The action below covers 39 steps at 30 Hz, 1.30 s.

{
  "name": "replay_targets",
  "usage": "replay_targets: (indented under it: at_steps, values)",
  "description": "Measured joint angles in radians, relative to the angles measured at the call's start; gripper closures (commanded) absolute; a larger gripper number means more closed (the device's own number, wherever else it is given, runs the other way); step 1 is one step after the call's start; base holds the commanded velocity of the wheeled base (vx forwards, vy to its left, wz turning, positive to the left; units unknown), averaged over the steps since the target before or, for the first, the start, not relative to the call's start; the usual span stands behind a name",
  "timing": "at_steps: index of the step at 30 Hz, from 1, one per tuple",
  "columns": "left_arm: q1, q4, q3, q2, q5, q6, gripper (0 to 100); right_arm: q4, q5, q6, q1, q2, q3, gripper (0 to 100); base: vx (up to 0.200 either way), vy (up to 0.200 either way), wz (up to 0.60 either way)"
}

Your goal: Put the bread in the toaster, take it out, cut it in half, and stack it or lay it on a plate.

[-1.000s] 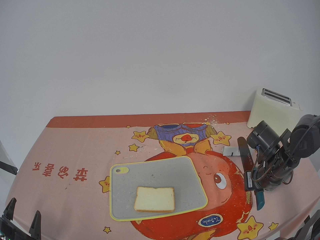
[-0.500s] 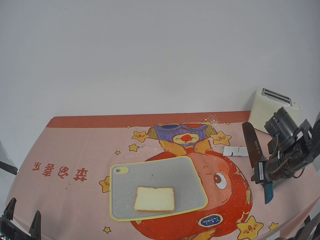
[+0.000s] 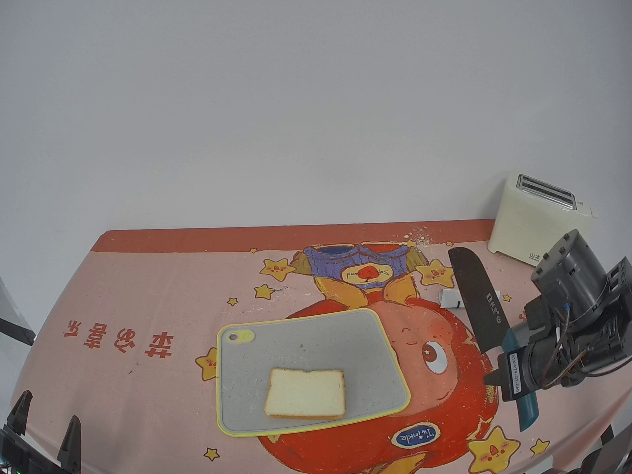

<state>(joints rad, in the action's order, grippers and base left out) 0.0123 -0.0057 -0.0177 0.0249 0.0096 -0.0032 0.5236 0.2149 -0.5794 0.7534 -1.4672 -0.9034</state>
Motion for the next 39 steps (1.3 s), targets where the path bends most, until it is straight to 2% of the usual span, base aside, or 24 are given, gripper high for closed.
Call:
replay_targets:
  at_steps: [5,10,14,20,21,23,24,29,31,39]
  values:
    - [0.000,0.000,0.000,0.000,0.000,0.001,0,-0.166,0.002,0.012,0.019,0.022,0.066,100,0.000,0.000,0.00]
    - [0.000,0.000,0.000,0.000,-0.002,0.001,0,-0.364,0.003,0.064,0.020,0.053,0.168,100,0.000,0.000,0.00]
    - [0.000,0.000,0.000,0.000,-0.003,0.001,0,-0.391,-0.008,0.089,0.021,0.092,0.204,100,0.000,0.000,0.00]
    - [0.000,0.000,0.000,0.000,-0.003,0.002,0,-0.320,-0.048,0.159,0.011,0.140,0.171,100,0.000,0.000,0.00]
    - [0.000,0.000,0.000,0.000,-0.003,0.002,0,-0.279,-0.082,0.200,0.007,0.150,0.157,100,0.000,0.000,0.00]
    - [0.000,0.000,0.000,0.000,-0.004,0.002,0,-0.245,-0.119,0.252,0.003,0.160,0.136,100,0.000,0.000,0.00]
    - [0.000,0.000,0.000,0.000,-0.004,0.002,0,-0.229,-0.137,0.297,0.001,0.167,0.124,100,0.000,0.000,0.00]
    - [0.000,0.000,0.000,0.000,-0.006,0.004,0,-0.166,-0.166,0.482,-0.001,0.193,0.099,100,0.000,0.000,0.00]
    - [0.000,0.000,0.000,0.000,-0.008,0.009,0,-0.147,-0.172,0.537,0.006,0.198,0.096,100,0.000,0.000,0.00]
    - [0.000,-0.002,0.000,-0.001,-0.033,0.049,0,-0.049,-0.179,0.661,0.074,0.181,0.054,100,0.000,0.000,0.00]
